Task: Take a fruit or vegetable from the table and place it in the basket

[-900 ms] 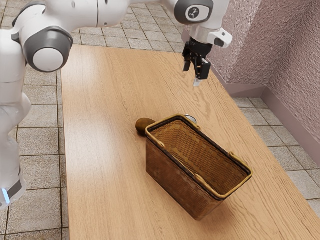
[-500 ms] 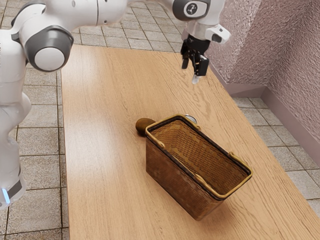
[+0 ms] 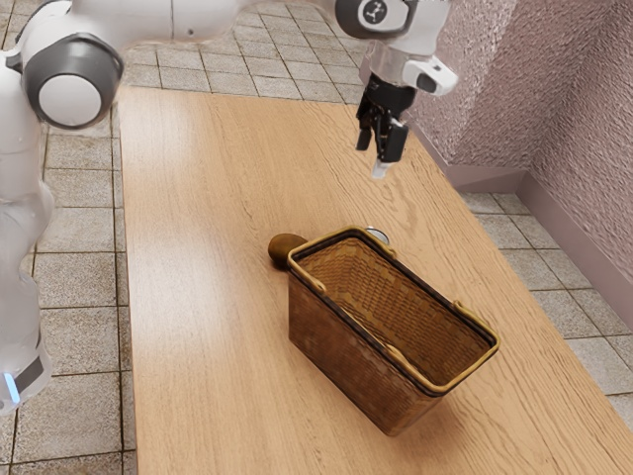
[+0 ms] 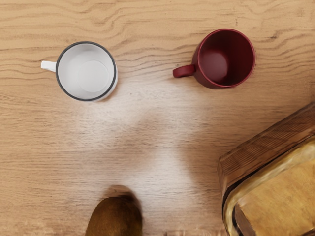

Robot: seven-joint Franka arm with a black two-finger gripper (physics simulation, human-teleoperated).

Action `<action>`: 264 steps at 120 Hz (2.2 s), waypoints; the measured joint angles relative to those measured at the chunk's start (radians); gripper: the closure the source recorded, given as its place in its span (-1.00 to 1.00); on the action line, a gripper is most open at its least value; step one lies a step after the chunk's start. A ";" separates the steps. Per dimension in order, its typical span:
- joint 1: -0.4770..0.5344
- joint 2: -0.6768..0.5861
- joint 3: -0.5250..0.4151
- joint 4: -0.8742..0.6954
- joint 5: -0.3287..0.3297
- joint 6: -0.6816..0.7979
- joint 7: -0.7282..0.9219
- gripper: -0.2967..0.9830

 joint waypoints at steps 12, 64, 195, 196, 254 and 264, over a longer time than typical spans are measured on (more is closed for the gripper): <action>-0.003 -0.140 -0.053 -0.230 0.052 0.025 -0.008 -0.53; 0.135 -0.313 -0.089 -0.606 0.115 0.192 -0.030 -0.54; 0.133 -0.100 -0.098 -0.604 0.104 0.385 -0.044 -0.54; 0.134 -0.100 -0.098 -0.604 0.104 0.385 -0.044 -0.54; 0.170 -0.088 -0.098 -0.627 0.104 0.392 -0.045 -0.54; 0.167 -0.086 -0.098 -0.629 0.104 0.393 -0.045 -0.54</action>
